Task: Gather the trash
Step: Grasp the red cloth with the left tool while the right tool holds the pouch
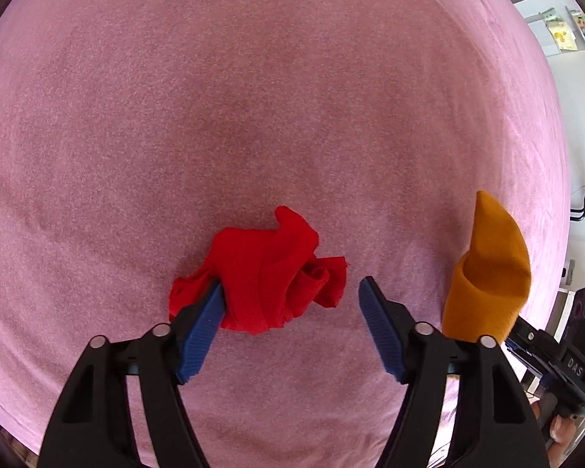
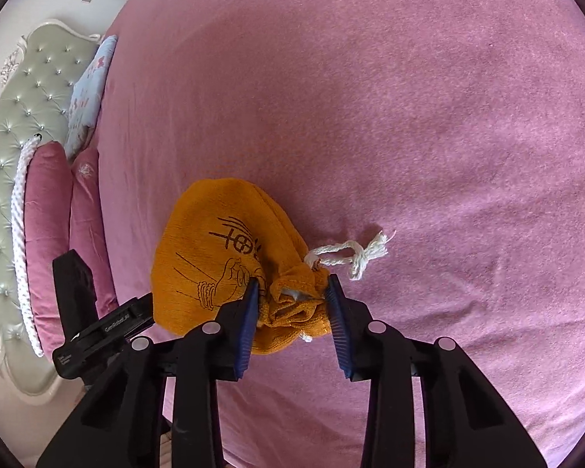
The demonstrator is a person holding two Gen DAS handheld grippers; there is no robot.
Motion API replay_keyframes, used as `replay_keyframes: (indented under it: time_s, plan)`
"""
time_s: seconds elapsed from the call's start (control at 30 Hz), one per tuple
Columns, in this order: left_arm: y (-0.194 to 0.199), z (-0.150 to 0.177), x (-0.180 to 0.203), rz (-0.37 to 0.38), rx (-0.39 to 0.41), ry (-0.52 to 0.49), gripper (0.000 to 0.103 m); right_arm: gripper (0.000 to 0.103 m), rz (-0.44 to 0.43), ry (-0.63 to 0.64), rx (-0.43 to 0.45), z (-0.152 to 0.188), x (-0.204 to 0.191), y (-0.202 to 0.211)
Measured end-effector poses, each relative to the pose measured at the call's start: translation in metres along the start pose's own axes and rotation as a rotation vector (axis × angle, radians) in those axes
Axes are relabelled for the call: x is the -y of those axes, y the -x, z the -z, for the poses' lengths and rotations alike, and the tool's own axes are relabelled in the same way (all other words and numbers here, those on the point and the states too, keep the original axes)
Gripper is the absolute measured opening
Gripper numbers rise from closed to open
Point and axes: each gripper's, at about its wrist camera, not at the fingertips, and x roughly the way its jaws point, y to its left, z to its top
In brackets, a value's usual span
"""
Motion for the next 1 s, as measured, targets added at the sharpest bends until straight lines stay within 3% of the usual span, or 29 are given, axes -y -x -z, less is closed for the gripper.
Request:
replay_keyframes:
  time_s: [0.07, 0.17, 0.3, 0.6, 1.0]
  plan:
    - [0.0, -0.002, -0.008, -0.012, -0.004, 0.018, 0.042, 0.034, -0.016, -0.001, -0.005, 0.005, -0.002, 0.0]
    - [0.004, 0.0, -0.019, 0.034, 0.003, 0.042, 0.038, 0.034, -0.038, -0.007, -0.014, 0.011, -0.004, 0.001]
    - [0.012, 0.01, -0.021, 0.057, 0.01, 0.029, 0.037, 0.034, -0.044, 0.001, -0.026, 0.025, -0.006, 0.004]
    - [0.028, 0.07, -0.017, 0.181, -0.014, 0.021, 0.037, 0.034, -0.034, -0.047, -0.007, 0.078, 0.017, 0.033]
    - [0.048, 0.184, 0.042, 0.231, -0.081, -0.154, 0.037, 0.034, -0.031, -0.172, 0.098, 0.176, 0.073, 0.103]
